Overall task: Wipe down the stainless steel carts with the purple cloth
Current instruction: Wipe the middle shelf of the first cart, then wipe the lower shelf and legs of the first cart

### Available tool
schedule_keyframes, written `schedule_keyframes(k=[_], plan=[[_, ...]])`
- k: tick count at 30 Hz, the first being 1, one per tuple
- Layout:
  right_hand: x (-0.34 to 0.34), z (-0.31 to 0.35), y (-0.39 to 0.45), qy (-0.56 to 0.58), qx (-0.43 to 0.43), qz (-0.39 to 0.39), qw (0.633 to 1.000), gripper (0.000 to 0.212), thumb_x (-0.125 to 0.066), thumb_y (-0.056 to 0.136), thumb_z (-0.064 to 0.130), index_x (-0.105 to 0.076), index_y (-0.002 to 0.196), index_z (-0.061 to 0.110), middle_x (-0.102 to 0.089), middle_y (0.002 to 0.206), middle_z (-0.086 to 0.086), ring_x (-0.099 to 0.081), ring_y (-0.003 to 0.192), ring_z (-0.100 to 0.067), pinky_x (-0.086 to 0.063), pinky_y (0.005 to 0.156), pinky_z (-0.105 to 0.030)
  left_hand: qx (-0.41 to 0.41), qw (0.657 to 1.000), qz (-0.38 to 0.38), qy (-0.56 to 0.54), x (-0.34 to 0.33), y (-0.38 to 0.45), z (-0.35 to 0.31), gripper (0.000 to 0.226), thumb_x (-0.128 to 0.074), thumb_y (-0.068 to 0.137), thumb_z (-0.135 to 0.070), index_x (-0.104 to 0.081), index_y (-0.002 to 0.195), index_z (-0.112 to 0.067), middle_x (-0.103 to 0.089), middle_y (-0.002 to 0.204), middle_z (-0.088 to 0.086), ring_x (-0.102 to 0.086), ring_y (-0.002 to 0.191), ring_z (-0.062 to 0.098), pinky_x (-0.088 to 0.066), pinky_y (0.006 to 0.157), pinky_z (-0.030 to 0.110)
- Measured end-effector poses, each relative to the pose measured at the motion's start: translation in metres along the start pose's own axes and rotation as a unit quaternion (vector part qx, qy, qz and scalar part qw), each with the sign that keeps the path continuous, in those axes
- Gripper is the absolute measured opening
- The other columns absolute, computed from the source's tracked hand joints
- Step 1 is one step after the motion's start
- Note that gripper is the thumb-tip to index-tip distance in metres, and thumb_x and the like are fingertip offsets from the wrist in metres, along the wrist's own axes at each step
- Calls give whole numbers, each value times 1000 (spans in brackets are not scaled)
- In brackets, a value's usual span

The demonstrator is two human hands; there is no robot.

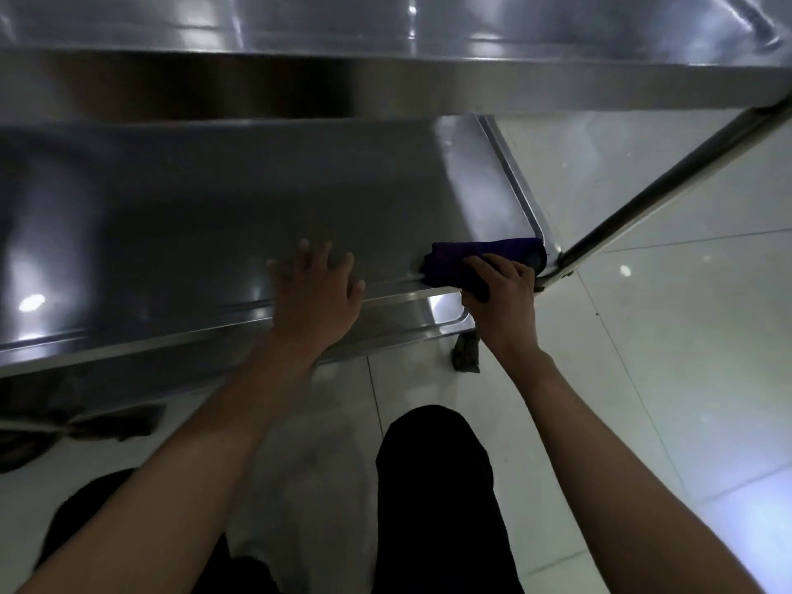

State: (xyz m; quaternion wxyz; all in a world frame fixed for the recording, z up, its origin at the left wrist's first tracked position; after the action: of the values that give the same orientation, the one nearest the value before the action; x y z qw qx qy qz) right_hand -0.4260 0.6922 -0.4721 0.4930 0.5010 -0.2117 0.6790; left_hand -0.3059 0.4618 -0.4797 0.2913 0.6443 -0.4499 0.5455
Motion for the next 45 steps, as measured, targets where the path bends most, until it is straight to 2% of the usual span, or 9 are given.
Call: schedule_keyframes(k=[5, 9, 11, 15, 20, 27, 33, 41, 45], plan=[[33, 27, -15, 33, -39, 73, 996, 54, -66, 74, 0, -69, 125, 17, -68, 124, -3, -55, 113, -34, -45, 101, -34, -44, 997, 56, -23, 25, -32, -7, 41, -48, 98, -43, -59, 133, -24, -57, 135, 2, -50, 128, 28, -43, 102, 47], [93, 65, -41, 103, -72, 95, 988, 56, -64, 67, -1, -71, 119, 18, -74, 105, -2, -64, 91, -16, -42, 80, -9, -40, 985, 146, -79, 70, -82, -24, 40, -48, 99, -40, -57, 136, -27, -58, 139, 1, -55, 125, 28, -45, 101, 40], [131, 87, -57, 114, -74, 127, 983, 56, -65, 66, -2, -71, 118, 18, -73, 101, -1, -65, 85, -19, -46, 77, -18, -25, 977, 192, -90, 102, -110, -33, 39, -46, 99, -39, -58, 134, -28, -60, 136, 4, -60, 119, 31, -48, 95, 40], [225, 124, -94, 134, -99, 138, 976, 56, -68, 67, -4, -70, 119, 15, -72, 111, -2, -66, 92, -16, -45, 84, -10, -55, 975, 192, -101, 182, -161, -56, 31, -50, 97, -32, -65, 119, -17, -65, 123, 8, -61, 110, 31, -49, 87, 39], [328, 135, -119, 159, -160, 112, 968, 57, -67, 70, -2, -69, 123, 19, -71, 114, 0, -68, 90, -15, -57, 85, -34, -89, 972, 208, -62, 264, -182, -111, 37, -47, 100, -37, -61, 128, -17, -61, 132, 6, -57, 119, 29, -49, 96, 42], [412, 73, -115, 203, -205, 42, 957, 54, -64, 73, -5, -69, 123, 16, -71, 114, 2, -69, 89, -16, -58, 82, -39, -173, 967, 188, -25, 312, -162, -229, 37, -50, 100, -34, -61, 130, -16, -61, 132, 8, -58, 120, 30, -48, 100, 50], [462, -16, -127, 262, -243, 10, 934, 54, -63, 76, -7, -69, 124, 19, -69, 113, 6, -68, 93, -13, -60, 79, -40, -193, 963, 186, -33, 312, -159, -339, 20, -52, 100, -32, -66, 110, -23, -66, 112, 0, -63, 94, 19, -55, 85, 41], [511, -116, -140, 272, -285, 2, 919, 54, -61, 76, -4, -69, 122, 23, -68, 107, 13, -69, 84, -11, -61, 75, -40, -193, 957, 214, -34, 287, -153, -449, 42, -48, 103, -39, -54, 141, -24, -60, 138, 2, -57, 123, 20, -47, 106, 42], [522, -152, -110, 270, -279, 11, 922, 54, -61, 76, -4, -69, 123, 22, -70, 109, 8, -69, 84, -15, -60, 76, -41, -200, 959, 197, -48, 289, -125, -493, 47, -49, 103, -42, -49, 146, -25, -56, 143, 0, -58, 122, 20, -47, 105, 42]])
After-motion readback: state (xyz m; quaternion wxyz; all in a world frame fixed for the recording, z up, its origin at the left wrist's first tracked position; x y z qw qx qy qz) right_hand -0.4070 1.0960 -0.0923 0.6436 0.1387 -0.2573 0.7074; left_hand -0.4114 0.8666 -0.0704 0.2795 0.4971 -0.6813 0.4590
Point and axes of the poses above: each hand's wrist, its own y-axis towards the middle knuckle, its own x-axis out of the back of the hand, z = x × y, the point moved 4 cm from there along y, towards the middle knuckle
